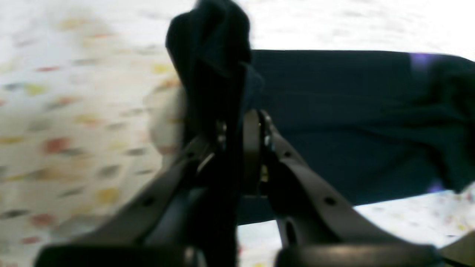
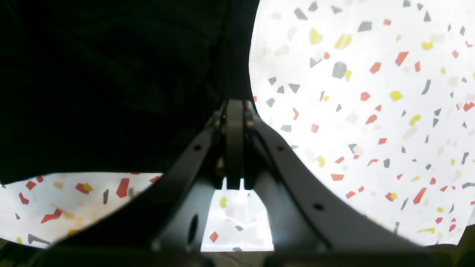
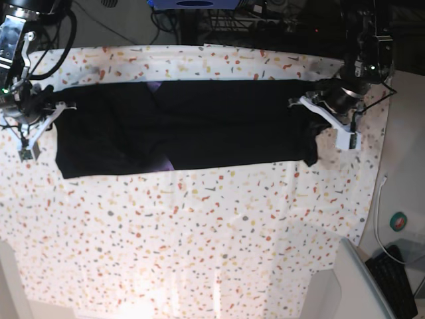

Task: Layout the t-shirt on the table in an organized manner, then fold the t-shirt properly
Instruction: 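Fold the strip end with the left gripper toward the right gripper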

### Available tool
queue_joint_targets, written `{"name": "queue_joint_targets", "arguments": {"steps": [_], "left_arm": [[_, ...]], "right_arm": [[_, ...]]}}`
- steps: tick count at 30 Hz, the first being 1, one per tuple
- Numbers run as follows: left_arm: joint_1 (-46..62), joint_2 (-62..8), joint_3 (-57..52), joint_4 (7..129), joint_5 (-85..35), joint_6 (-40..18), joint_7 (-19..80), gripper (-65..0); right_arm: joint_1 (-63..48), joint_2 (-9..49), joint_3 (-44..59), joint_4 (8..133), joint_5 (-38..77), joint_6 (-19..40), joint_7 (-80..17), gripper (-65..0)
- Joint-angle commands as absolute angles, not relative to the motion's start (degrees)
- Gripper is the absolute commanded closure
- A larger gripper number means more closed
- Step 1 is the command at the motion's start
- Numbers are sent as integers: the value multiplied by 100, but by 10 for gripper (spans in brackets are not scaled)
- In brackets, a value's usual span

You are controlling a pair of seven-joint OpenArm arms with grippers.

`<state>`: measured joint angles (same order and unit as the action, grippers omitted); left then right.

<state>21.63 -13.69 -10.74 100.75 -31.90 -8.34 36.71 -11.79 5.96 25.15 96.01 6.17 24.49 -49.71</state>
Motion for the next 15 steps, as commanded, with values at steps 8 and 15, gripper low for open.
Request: {"name": "queue_joint_targets", "arguments": {"steps": [8,15], "left_arm": [[1508,-1077,514,10079,-3266,57,3574,0],[866,-699,1367,9288,-3266,66,3574,0]], "right_arm": [[-1130,664,2554,9701,655,2466,-4892,0],[-1130,664,2563,9701,655,2466,-4892,0]]}}
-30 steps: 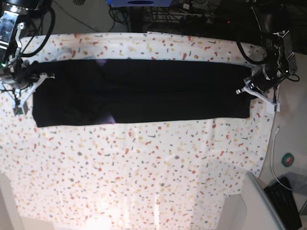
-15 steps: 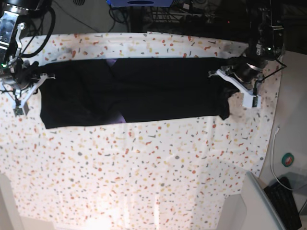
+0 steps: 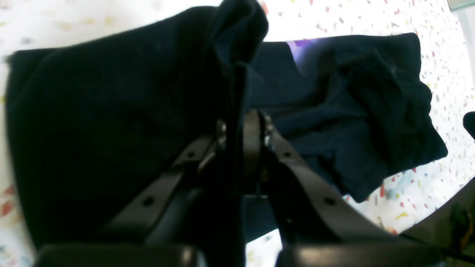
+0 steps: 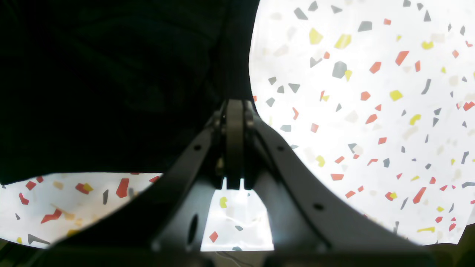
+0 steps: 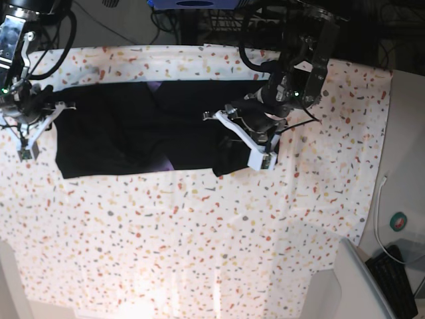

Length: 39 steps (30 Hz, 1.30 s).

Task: Layout the t-shirt on the table in an organized manner, then fold the t-shirt properly
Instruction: 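Fold the strip end with the left gripper toward the right gripper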

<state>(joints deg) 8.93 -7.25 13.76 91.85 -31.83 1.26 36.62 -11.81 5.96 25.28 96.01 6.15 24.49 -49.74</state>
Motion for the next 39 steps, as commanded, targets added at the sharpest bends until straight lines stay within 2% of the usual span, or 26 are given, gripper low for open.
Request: {"name": "queue_joint_targets", "arguments": {"steps": [1,8,39], "left_arm": [[804,-655,1446,9191,-3257,66,3574,0],[462,-514,1842,8848,-3257,66,3574,0],[295,-303,1886,8576,-3257,66,3574,0]], "right_arm": [[-1130,664,2563,9701,655,2466,-4892,0],[-1130,664,2563,9701,655,2466,-4892,0],[-1086,664,2545,9701,655,2466,-4892,0]]}}
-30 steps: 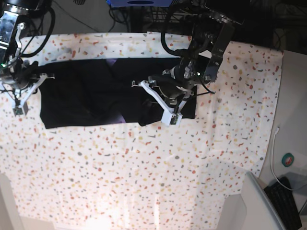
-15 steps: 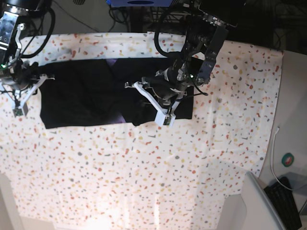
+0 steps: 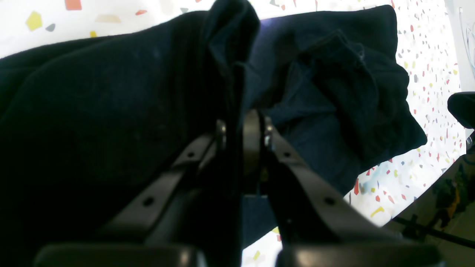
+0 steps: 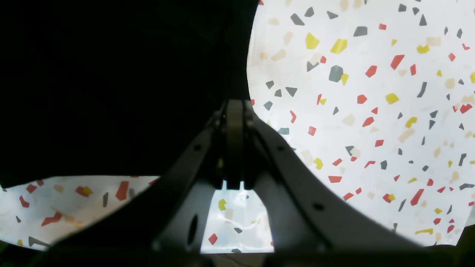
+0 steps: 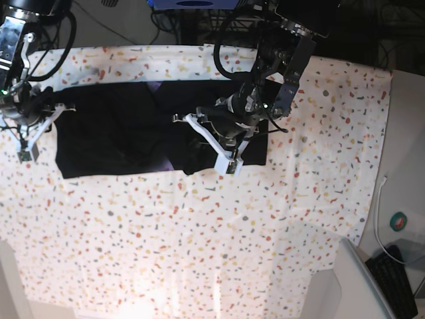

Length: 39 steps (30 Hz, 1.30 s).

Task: Layout the t-shirt on the table in an organized manner, then fold the t-shirt properly
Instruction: 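Fold the strip end with the left gripper toward the right gripper, then press the folded end flat and release the left gripper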

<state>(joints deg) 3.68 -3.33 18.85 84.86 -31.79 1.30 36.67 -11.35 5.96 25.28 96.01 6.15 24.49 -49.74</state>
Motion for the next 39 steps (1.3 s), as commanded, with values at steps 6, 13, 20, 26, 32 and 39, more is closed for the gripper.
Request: {"name": "queue_joint_targets", "arguments": {"steps": [6,13,20,26,32,39], "left_arm": [[295,-303,1895,8576,-3257,66,3582,0],[295,-303,1895,8576,-3257,66,3688,0],[286,-286,1859,8593,-3257,66,3916,0],[286,-286,1842,8593,-3257,66,3908,0],[189,-286,1868,8576,-3275,66,3908,0],[180,-286,1868,8585,-3284,66,3908,0]], "right_arm": [[-1086,664,2536,9701,655,2466,-4892,0],[-1086,664,2536,9701,655,2466,-4892,0],[-1086,664,2536,9701,655,2466,-4892,0],[-1086,664,2536,9701,655,2466,-4892,0],[-1086,664,2536,9701,655,2466,-4892,0],[-1095,664,2545,9701,655,2466,-4892,0]]}}
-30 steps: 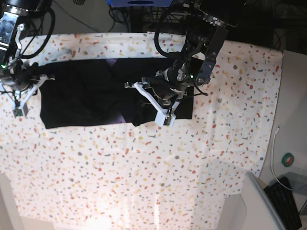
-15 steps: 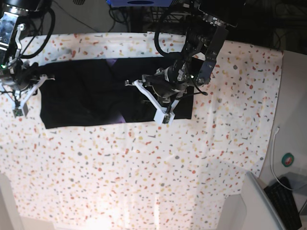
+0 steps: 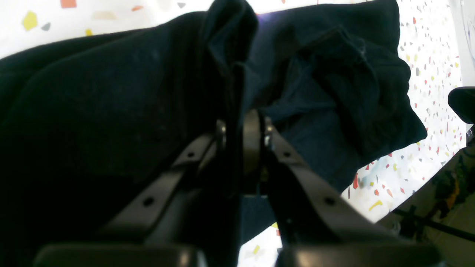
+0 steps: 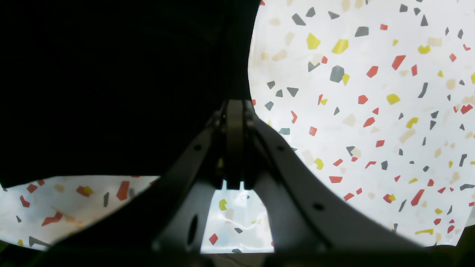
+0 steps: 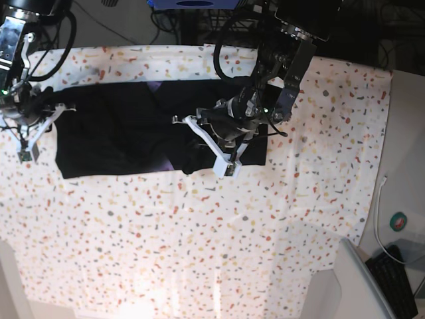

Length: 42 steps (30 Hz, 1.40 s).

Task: Layout the t-shirt on the table in an organized manner, then fold the t-shirt properly
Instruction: 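Press the folded end flat and release the left gripper, then grasp the folded end of the strip with the left gripper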

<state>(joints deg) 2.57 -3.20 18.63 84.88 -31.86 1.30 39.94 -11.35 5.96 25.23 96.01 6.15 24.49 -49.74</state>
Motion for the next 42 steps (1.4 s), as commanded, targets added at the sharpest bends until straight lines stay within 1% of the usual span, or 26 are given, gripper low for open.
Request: {"name": "queue_joint_targets", "arguments": {"steps": [1,7,8,9,11,13,15,17,21,23,25,29,30,31,32,33,34,37,38,39,40,42], "left_arm": [[171,-286,1868,8585,-3284,66,3908,0],[171,-286,1868,8585,-3284,66,3908,0],[171,-286,1868,8585,-3284,66,3908,-10],[171,-286,1868,8585,-3284,66,3908,-66],[171,-251,1868,8585,-3292,66,3908,-156],[163,-136,1868,8576,-3266,66,3908,-221],[84,-31,1895,8514,-3266,66,3908,-265],[-101,66,2176,8268,-3266,57,3934,-280],[-514,101,2967,7749,-3292,57,3934,-275],[-549,101,3020,7793,-3292,57,3925,-275],[-409,57,2765,8119,-3292,57,3925,-275],[303,-488,1684,9165,-3301,57,3934,-270],[505,-620,1349,9367,-3301,57,3934,-257],[716,-760,980,9516,-3301,48,3934,-225],[919,-892,593,9640,-3301,40,3934,-163],[1112,-1015,207,9710,-3301,31,3934,-77],[1288,-1138,-171,9736,-3301,31,3925,0],[1710,-1402,-1191,9666,-3257,31,3908,0],[1798,-1473,-1455,9596,-3257,31,3908,0],[1868,-1552,-1640,9490,-3248,31,3908,0],[1912,-1622,-1736,9393,-3248,31,3899,0],[1921,-1736,-1868,9174,-3248,31,3899,0]], "right_arm": [[-1095,664,2545,9701,655,2466,-4892,0],[-1086,664,2545,9701,655,2466,-4892,0],[-1086,664,2545,9701,655,2466,-4892,0],[-1086,664,2545,9701,655,2466,-4892,0],[-1086,664,2545,9701,655,2466,-4892,0],[-1086,664,2545,9701,655,2466,-4892,0],[-1086,664,2536,9701,655,2466,-4892,0],[-1086,664,2536,9701,655,2466,-4892,0],[-1086,664,2536,9710,655,2466,-4892,0],[-1086,664,2554,9736,655,2466,-4892,0],[-1086,664,2571,9763,664,2466,-4892,0],[-1024,567,2985,9921,769,2475,-4945,0],[-1007,514,3090,9921,927,2475,-4954,0],[-1007,497,3178,9921,1130,2475,-5007,0],[-998,523,3257,9912,1376,2475,-5121,0],[-998,567,3292,9886,1692,2484,-5244,-11],[-998,637,3319,9877,2018,2501,-5349,-120],[-998,822,3345,9868,3037,2862,-5464,-470],[-1007,875,3345,9815,3292,3011,-5455,-567],[-1007,936,3336,9701,3512,3213,-5455,-638],[-971,989,3319,9552,3662,3389,-5429,-650],[-743,1068,3310,9051,3767,3714,-5420,-650]]}}
